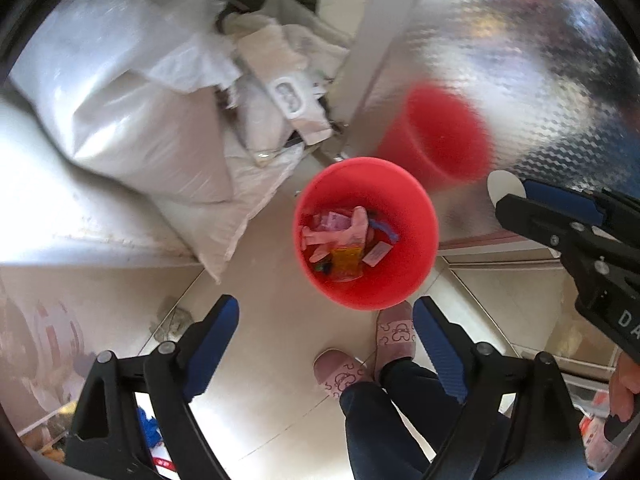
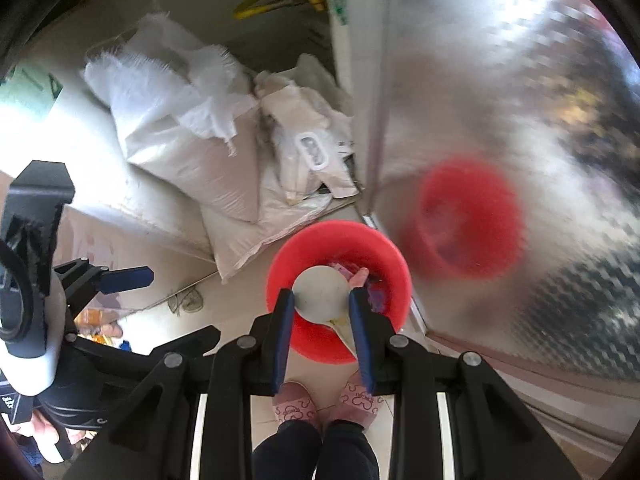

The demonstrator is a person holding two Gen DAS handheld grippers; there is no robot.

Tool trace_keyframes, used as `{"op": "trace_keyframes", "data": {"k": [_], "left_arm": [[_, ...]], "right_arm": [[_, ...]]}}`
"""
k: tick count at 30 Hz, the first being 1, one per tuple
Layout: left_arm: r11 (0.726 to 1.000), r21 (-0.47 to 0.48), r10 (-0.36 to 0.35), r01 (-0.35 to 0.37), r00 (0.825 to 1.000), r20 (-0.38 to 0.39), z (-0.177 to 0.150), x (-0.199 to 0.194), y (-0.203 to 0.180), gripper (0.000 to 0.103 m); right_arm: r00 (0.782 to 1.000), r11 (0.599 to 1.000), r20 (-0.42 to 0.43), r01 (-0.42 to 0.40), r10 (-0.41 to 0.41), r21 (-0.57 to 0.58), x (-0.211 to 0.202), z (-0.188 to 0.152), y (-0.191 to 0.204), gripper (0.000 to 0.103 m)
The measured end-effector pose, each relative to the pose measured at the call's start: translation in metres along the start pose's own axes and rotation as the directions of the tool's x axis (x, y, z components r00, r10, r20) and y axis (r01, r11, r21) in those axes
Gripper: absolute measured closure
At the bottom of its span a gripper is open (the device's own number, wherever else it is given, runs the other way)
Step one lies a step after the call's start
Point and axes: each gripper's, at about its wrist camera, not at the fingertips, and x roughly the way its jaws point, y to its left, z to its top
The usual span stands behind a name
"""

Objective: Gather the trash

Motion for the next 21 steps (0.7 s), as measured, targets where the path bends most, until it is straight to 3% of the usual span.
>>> {"op": "trace_keyframes", "data": {"k": [8, 18, 19, 21], "left_arm": [[0.997, -0.08, 0.025, -0.024, 1.0, 0.012, -0.009, 0.002, 0.015, 0.016], [0.993, -0.087, 0.082, -0.08, 0.996, 0.02, -0.008, 0.004, 0.021, 0.016], [0.992, -0.086, 0.093, -0.09, 0.995, 0.028, -0.008, 0.002, 0.022, 0.016], [0.992, -0.085, 0.099, -0.095, 0.994, 0.038, -0.008, -0.002, 0.022, 0.016]], "right_arm": [[1.0, 0.996, -0.03, 0.005, -0.008, -0.086, 0.021, 0.008, 0.013, 0.077], [0.997, 0.993, -0.069, 0.015, -0.023, -0.12, 0.042, 0.013, 0.017, 0.076], [0.997, 0.993, -0.075, 0.013, -0.022, -0.121, 0.042, 0.013, 0.018, 0.074], [0.996, 0.992, -0.09, -0.004, -0.007, -0.124, 0.042, 0.012, 0.018, 0.059]]}}
